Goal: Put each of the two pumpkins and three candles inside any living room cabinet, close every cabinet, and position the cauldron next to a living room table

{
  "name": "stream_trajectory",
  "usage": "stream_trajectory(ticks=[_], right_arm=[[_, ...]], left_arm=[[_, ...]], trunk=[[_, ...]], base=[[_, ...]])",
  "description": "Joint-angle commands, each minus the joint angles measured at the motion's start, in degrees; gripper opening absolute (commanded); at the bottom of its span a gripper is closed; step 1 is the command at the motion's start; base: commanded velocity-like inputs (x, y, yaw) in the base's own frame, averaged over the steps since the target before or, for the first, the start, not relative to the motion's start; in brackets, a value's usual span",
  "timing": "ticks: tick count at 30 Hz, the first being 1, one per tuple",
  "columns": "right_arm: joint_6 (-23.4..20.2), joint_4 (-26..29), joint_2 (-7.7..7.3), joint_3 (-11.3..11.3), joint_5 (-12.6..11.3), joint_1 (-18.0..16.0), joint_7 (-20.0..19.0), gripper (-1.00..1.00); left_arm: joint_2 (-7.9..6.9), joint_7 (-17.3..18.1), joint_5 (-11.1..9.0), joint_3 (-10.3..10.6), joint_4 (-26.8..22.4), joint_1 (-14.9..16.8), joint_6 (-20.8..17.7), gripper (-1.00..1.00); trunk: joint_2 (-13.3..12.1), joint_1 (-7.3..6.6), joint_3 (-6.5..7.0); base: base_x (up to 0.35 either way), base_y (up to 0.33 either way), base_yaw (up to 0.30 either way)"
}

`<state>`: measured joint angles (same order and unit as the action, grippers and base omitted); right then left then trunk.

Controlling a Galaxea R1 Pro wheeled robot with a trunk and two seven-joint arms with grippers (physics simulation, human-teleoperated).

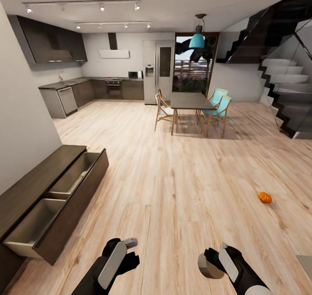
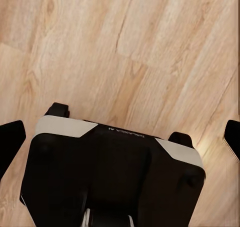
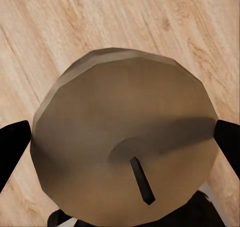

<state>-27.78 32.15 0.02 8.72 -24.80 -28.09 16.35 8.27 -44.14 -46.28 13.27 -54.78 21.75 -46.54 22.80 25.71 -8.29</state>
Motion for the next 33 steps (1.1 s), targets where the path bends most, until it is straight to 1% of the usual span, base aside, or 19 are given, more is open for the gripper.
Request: stream_trajectory(ticks=[1,4,7,9,16,33], right_arm=[[0.2,0.1,0.0,0.0,-0.6,0.0,0.4,-1.0],[4.2,-0.3,-0.01,0.0,-0.6,0.0,0.4,-1.0],[7.7,-2.6,-0.02,0.0,-0.6,0.0,0.4,-1.0],[9.3,-3.5,-0.02,0.0,-0.6,0.1,0.4,-1.0],[10.1,-3.9,0.07,-0.1,-0.5,0.1,0.4,-1.0],[10.2,-4.7,0.0,-0.1,-0.5,0.1,0.4,-1.0]], left_arm=[[-0.01,-0.6,-0.6,0.1,-0.1,0.0,0.0,1.0],[-0.01,-0.6,-0.6,0.1,-0.1,0.0,0.0,1.0],[-0.01,-0.6,-0.6,0.1,-0.1,0.0,0.0,1.0],[-0.01,-0.6,-0.6,0.1,-0.1,0.0,0.0,1.0],[-0.01,-0.6,-0.6,0.1,-0.1,0.0,0.0,1.0],[0.16,-0.6,-0.6,0.1,-0.1,0.0,0.0,1.0]], trunk=[[0.1,0.07,-0.12],[0.1,0.07,-0.12],[0.1,0.07,-0.12],[0.1,0.07,-0.12],[0.1,0.07,-0.12],[0.1,0.07,-0.12]], base=[[0.35,0.0,0.0],[0.35,0.0,0.0],[0.35,0.0,0.0],[0.35,0.0,0.0],[0.35,0.0,0.0],[0.35,0.0,0.0]])
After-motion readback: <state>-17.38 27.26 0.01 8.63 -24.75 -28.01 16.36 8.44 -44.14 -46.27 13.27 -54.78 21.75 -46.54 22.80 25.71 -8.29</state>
